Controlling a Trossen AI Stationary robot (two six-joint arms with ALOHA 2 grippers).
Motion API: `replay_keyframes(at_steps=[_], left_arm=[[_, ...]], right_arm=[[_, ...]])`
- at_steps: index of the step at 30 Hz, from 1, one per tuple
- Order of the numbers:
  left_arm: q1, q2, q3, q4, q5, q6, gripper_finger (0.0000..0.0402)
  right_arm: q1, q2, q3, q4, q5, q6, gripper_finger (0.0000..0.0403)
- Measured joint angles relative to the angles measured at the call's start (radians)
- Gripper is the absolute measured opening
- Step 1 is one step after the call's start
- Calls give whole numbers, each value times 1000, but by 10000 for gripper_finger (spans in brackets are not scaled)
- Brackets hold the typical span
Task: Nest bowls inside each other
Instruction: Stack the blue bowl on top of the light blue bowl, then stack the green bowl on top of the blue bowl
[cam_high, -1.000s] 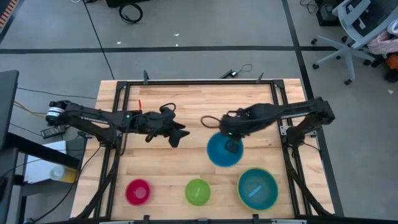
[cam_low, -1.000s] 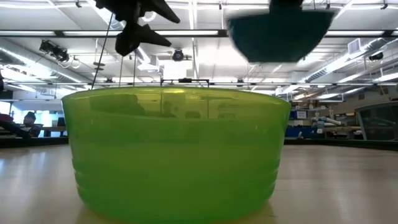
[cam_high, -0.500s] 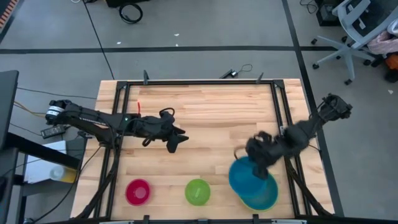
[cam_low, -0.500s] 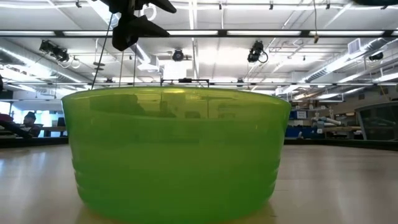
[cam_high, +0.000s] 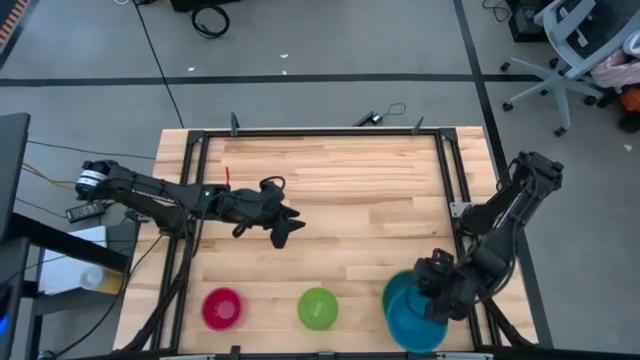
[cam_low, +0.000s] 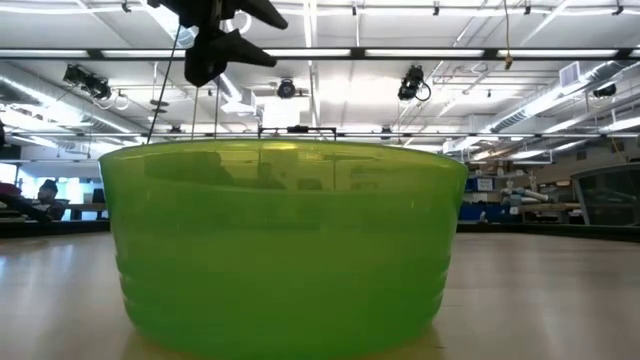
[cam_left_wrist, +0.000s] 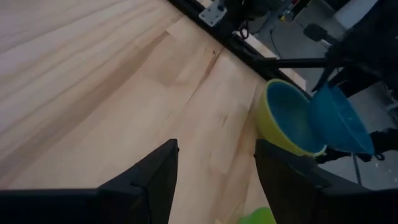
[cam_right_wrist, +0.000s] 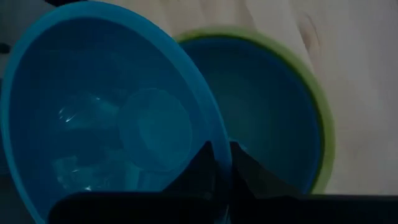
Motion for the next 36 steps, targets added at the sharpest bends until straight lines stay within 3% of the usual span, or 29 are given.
replay_keyframes(at_steps=[4, 11, 17, 21, 25, 29, 36], left_arm=[[-14, 10, 0, 29, 0, 0, 213], [-65, 51, -1, 50, 0, -6, 213], [-119, 98, 1, 69, 0, -9, 213], [-154, 185, 1, 100, 3, -6, 213], [-181, 285, 0, 137, 54, -9, 213], [-208, 365, 0, 189, 73, -9, 213], [-261, 463, 0, 255, 76, -9, 205]], right_arm=[[27, 0, -38, 0, 13, 102, 30], [19, 1, -120, 0, 29, 265, 106], [17, -1, -131, -51, 33, 368, 146], [12, -4, -99, -189, 98, 477, 151], [11, -9, -41, -304, 228, 554, 152], [3, -9, -2, -310, 308, 541, 152], [-26, -5, 0, -254, 316, 540, 152]])
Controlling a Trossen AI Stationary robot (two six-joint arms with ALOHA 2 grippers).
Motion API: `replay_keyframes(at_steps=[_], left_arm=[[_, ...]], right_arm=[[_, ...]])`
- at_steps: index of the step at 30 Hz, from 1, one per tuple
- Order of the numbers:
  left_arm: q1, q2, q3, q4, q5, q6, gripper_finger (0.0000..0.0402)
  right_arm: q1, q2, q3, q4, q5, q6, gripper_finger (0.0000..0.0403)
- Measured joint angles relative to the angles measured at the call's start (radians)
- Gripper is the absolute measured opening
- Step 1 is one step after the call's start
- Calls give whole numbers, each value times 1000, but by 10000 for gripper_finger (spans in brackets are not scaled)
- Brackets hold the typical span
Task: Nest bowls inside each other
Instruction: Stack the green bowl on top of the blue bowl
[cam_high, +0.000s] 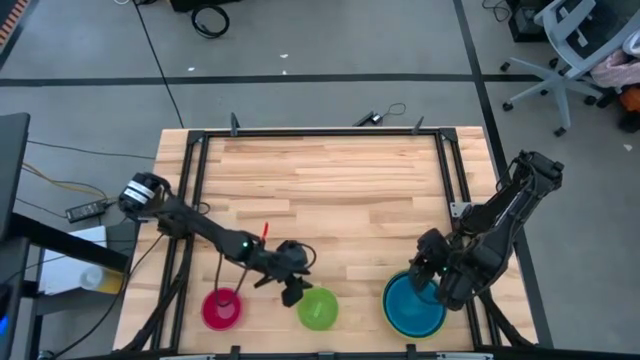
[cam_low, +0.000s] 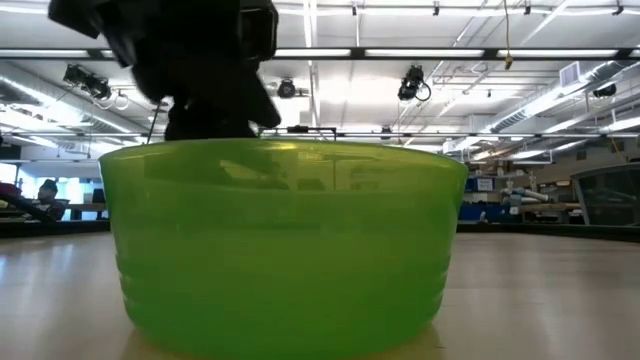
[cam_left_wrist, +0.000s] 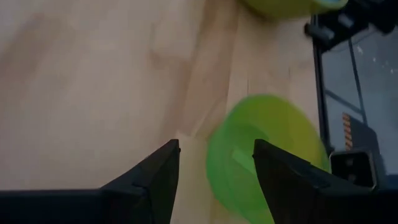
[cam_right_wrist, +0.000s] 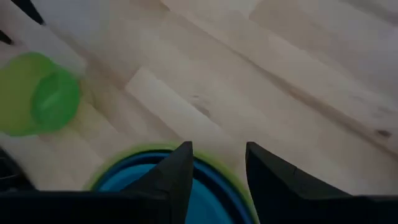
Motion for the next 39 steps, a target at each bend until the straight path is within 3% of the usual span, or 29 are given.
replay_keyframes(at_steps=[9, 17, 26, 30, 35, 39], left_arm=[[-63, 67, 0, 61, 0, 5, 180], [-66, 145, 0, 79, -3, 8, 160], [-60, 148, 0, 75, -4, 5, 103], [-44, 119, 0, 75, -5, 9, 67], [-13, 108, 0, 75, -5, 42, 11], [13, 108, 0, 81, 25, 34, 8]], right_arm=[[-4, 33, 1, 160, -8, -12, 152], [-2, 150, 1, 171, -204, -12, 149], [0, 227, 9, 206, -288, -9, 148], [1, 218, 62, 146, -260, -10, 148], [1, 211, 135, -51, -232, -9, 148], [1, 211, 152, -106, -238, -9, 148]])
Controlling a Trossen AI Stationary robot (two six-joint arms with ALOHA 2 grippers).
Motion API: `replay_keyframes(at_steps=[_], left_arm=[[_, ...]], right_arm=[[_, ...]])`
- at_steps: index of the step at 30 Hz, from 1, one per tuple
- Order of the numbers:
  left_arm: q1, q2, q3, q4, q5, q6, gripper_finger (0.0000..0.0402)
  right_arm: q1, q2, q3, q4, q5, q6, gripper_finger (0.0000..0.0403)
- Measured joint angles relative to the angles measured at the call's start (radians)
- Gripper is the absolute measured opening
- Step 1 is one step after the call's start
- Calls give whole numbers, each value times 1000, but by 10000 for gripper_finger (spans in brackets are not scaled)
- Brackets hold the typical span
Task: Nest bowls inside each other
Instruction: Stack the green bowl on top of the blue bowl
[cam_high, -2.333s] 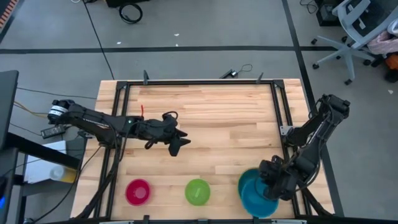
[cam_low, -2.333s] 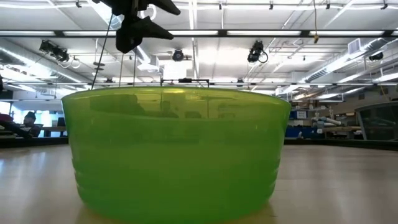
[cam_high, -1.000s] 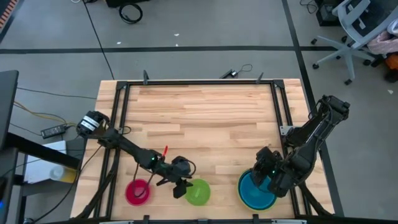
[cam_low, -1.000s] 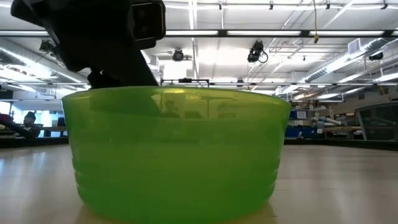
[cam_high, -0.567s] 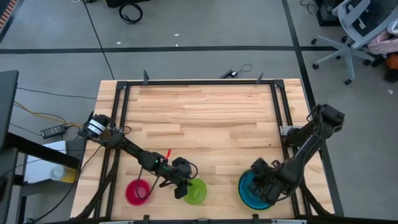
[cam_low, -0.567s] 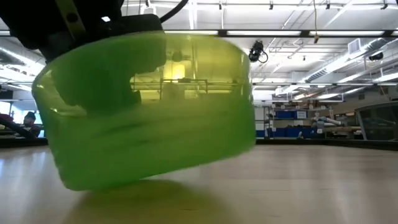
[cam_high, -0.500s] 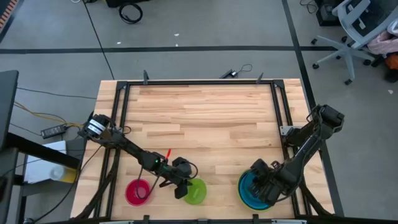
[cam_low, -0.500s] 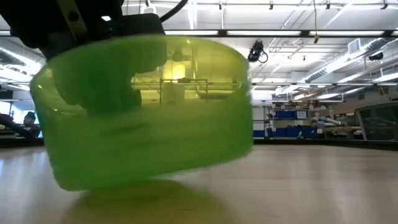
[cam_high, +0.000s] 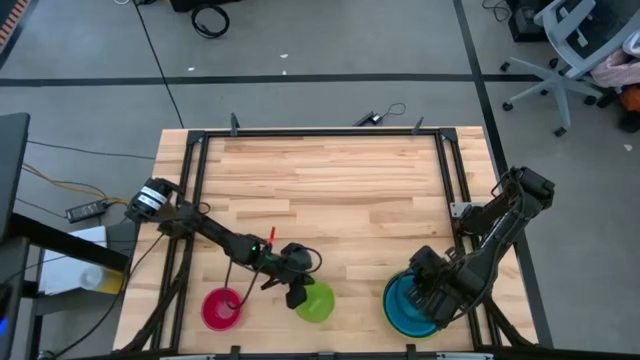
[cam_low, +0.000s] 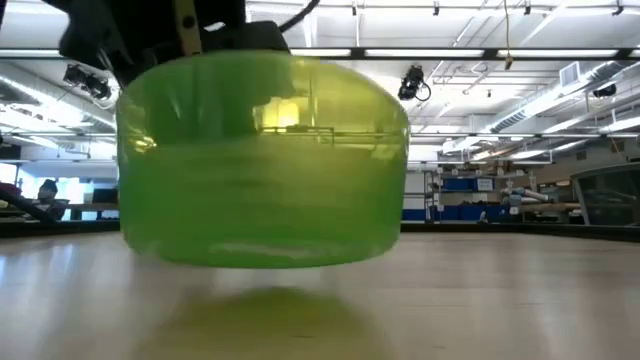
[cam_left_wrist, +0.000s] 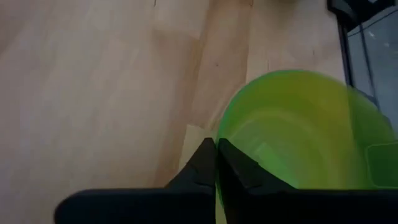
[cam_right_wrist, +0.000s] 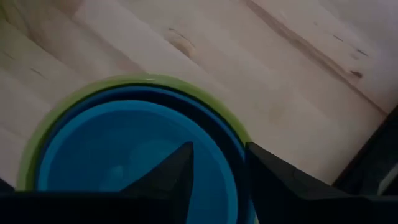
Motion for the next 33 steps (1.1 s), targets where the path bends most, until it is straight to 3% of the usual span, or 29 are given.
replay_keyframes(at_steps=[7, 12, 14, 19, 23, 33], left_arm=[[15, -31, 15, -11, 24, 4, 3], [48, -66, 112, -67, -77, 117, 2], [63, -66, 179, -153, -133, 189, 1], [109, -66, 324, -313, -256, 371, 1], [153, -64, 397, -399, -266, 468, 1], [208, -63, 403, -459, -272, 492, 0]], right_arm=[[0, 0, 1, 71, 38, 0, 148], [-33, 1, 2, 212, 287, 24, 149], [-67, 0, 2, 236, 331, 4, 151], [-176, -1, 4, 259, 316, -124, 151], [-263, -1, 29, 269, 329, -238, 151], [-420, -2, 142, 338, 356, -575, 151]])
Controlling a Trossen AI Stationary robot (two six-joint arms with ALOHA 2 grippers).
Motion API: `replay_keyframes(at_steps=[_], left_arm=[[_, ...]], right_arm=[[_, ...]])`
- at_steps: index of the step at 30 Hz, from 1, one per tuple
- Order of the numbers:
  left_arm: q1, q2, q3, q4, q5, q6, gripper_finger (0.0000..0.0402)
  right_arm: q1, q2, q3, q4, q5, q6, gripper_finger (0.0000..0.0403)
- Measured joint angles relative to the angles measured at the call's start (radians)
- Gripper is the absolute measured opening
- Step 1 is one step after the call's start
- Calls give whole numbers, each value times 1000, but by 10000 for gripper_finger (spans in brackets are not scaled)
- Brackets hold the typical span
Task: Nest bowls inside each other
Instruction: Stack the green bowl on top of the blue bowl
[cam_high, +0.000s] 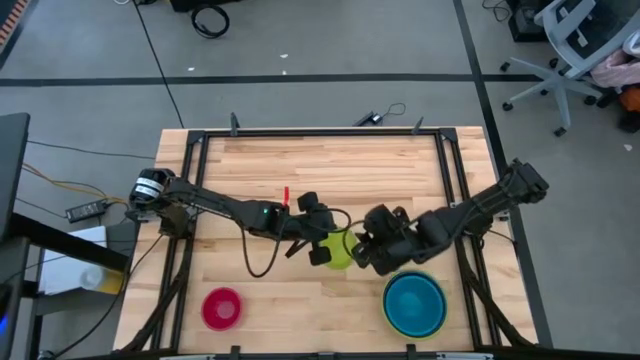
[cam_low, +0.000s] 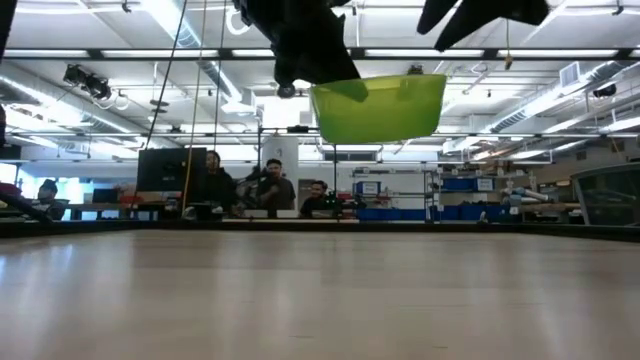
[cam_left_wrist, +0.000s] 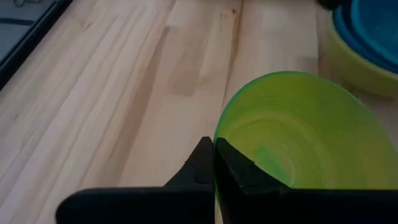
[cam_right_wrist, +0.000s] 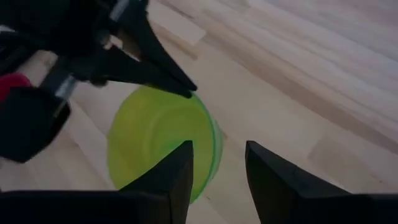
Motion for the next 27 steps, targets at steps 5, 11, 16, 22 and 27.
replay_keyframes(at_steps=[5, 11, 16, 22, 27], left_arm=[[-9, -3, 31, 3, -1, -3, 0], [-8, -6, 37, 28, -12, -19, 0], [-11, -11, 37, 47, -13, -21, 0], [-11, -13, 37, 54, -13, -34, 0], [-11, -27, 37, 54, -12, -57, 0]], right_arm=[[-52, 9, 0, 32, -92, -89, 151], [-76, 9, 1, 70, -122, -184, 151], [-99, 9, 1, 38, -189, -210, 150], [-115, 9, 1, 35, -243, -248, 123], [-130, 9, 1, 23, -291, -272, 56]])
